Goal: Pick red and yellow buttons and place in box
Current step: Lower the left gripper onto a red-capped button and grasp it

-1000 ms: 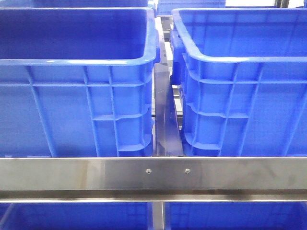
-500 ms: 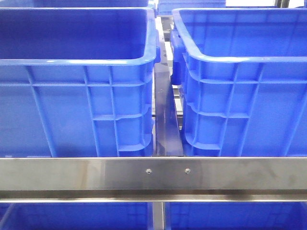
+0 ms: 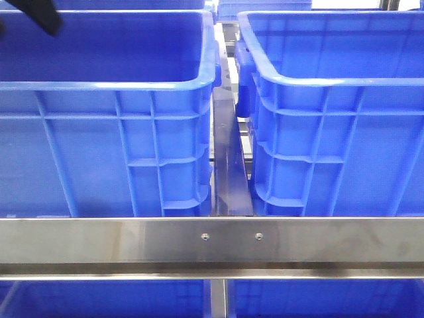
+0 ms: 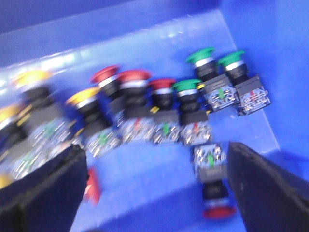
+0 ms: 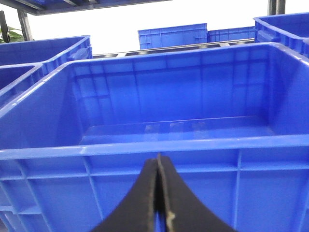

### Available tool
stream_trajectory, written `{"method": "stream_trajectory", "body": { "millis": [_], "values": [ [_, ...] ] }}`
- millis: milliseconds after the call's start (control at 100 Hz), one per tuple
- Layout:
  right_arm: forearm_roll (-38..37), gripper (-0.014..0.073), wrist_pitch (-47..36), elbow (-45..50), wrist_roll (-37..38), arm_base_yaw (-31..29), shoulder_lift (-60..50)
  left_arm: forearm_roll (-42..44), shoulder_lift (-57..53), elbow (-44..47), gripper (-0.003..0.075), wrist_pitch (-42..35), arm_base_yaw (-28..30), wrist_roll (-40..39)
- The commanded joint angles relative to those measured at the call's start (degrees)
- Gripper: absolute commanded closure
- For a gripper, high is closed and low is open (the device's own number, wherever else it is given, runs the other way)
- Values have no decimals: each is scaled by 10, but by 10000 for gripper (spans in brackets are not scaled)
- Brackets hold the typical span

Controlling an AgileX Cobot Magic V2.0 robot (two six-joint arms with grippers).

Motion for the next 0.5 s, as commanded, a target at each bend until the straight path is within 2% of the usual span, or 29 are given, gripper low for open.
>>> {"method": "stream_trajectory", "body": {
  "millis": [0, 490],
  "values": [
    [-1, 709, -47, -11, -2, -3, -14, 16, 22, -42, 172, -30, -14, 1],
    [-1, 709, -47, -11, -2, -3, -14, 35, 138, -67, 172, -41, -15, 1]
  ]
}}
